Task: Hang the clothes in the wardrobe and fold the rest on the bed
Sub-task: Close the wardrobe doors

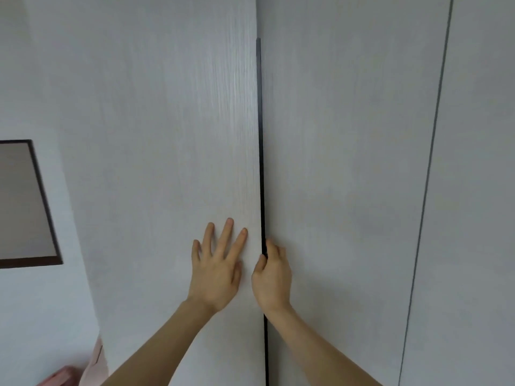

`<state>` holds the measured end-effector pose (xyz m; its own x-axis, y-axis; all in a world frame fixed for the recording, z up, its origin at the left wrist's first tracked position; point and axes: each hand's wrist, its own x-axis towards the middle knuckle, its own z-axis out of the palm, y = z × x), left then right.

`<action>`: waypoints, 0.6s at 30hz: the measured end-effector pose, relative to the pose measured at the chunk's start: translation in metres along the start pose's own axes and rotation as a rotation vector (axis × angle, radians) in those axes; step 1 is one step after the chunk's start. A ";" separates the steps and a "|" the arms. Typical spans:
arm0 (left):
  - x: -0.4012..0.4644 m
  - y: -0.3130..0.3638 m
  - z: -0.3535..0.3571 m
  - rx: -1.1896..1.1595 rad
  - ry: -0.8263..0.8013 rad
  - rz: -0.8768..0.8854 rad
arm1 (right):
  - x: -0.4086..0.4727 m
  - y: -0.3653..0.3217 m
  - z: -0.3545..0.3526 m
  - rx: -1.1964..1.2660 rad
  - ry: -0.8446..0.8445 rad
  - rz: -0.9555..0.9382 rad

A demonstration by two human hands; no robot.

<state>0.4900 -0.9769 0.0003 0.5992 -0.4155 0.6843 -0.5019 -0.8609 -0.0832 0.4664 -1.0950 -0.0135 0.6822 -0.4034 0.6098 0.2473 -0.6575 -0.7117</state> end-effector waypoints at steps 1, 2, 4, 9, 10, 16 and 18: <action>0.006 0.000 0.005 0.025 0.006 -0.012 | 0.008 0.004 0.003 0.003 0.004 0.008; 0.010 0.000 0.010 0.049 0.012 -0.021 | 0.015 0.008 0.006 0.016 0.006 0.017; 0.017 0.000 0.019 0.086 0.039 -0.043 | 0.026 0.015 0.009 0.047 0.001 0.017; 0.026 0.000 0.033 0.136 0.051 -0.093 | 0.035 0.026 0.014 -0.012 -0.029 -0.093; 0.027 -0.001 0.034 0.148 0.050 -0.094 | 0.036 0.026 0.014 -0.062 -0.032 -0.109; 0.032 -0.013 0.032 0.210 0.012 -0.103 | 0.054 0.026 0.005 -0.523 0.089 -0.469; 0.035 -0.023 0.029 0.213 -0.020 -0.146 | 0.065 0.029 0.001 -0.711 0.065 -0.632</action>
<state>0.5411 -0.9799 0.0049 0.6691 -0.2857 0.6861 -0.2672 -0.9539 -0.1367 0.5186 -1.1403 0.0050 0.5203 0.1388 0.8426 0.0664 -0.9903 0.1221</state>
